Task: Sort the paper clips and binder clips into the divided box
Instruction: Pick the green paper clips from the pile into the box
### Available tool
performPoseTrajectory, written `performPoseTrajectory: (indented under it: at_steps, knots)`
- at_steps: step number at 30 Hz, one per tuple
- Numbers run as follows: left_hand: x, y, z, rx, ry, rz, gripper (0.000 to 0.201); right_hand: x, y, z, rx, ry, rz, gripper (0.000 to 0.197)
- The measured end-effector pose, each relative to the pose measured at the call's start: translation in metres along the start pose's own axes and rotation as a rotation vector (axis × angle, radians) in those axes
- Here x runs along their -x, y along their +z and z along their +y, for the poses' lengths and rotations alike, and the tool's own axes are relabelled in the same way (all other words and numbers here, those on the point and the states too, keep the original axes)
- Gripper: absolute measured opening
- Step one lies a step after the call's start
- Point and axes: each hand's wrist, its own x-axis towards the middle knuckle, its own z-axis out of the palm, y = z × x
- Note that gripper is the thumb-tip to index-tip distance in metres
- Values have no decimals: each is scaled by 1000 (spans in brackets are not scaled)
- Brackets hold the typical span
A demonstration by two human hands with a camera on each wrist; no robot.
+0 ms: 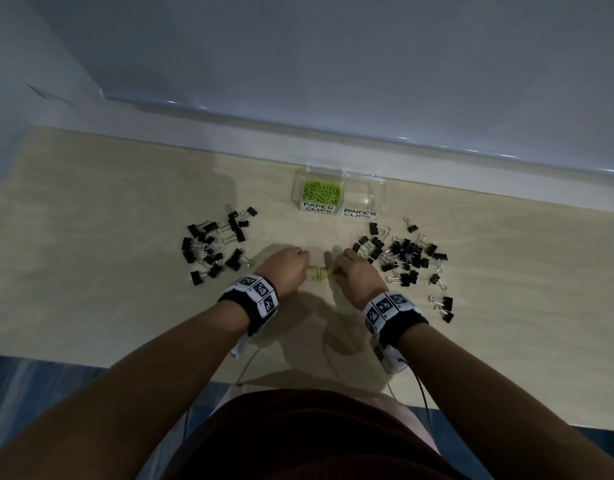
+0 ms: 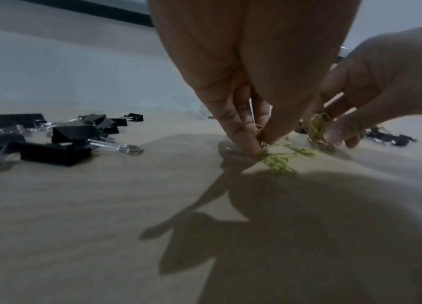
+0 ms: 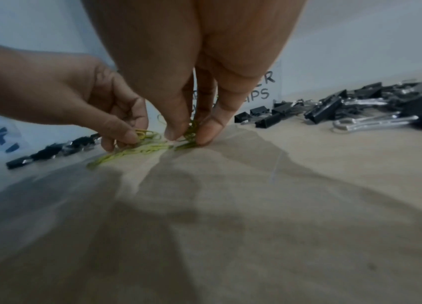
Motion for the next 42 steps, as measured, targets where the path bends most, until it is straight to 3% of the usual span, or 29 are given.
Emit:
performPoseTrajectory:
  at_steps: [2, 7, 14, 19, 22, 24, 27, 29, 31, 34, 38, 42]
  knots:
    - [-1, -8, -1, 139, -43, 32, 14, -2, -4, 3, -69, 85, 2, 6]
    - [-19, -45, 5, 493, -134, 198, 9, -15, -23, 4, -351, 311, 30, 10]
    - [-82, -100, 11, 413, -177, 380, 11, -80, -75, -15, -445, 268, 242, 9]
    - [-84, -101, 7, 312, -197, 326, 20, -117, -85, -29, -299, 245, 247, 12]
    - [-54, -90, -6, 239, -111, 330, 20, -100, -81, -27, -132, 84, 230, 20]
    - [-24, -71, -18, 220, -84, 225, 20, -78, -71, -20, -83, -7, 203, 17]
    - [10, -35, -27, 177, -30, -53, 24, -41, -49, -6, -1, 87, -100, 17]
    - [19, -21, -28, 183, -14, -160, 22, -24, -34, 2, 89, 62, -254, 20]
    - [21, -13, -26, 186, 31, -155, 28, -12, -20, 6, 168, 4, -286, 22]
    - [21, -6, -20, 185, 90, -117, 37, -6, -8, 9, 130, 102, -229, 20]
    - [20, 0, -13, 196, -23, -72, 30, -1, 0, 11, 77, 114, -184, 10]
    - [24, 7, -10, 232, -108, -27, 20, 2, 7, 6, 163, -13, -135, 8]
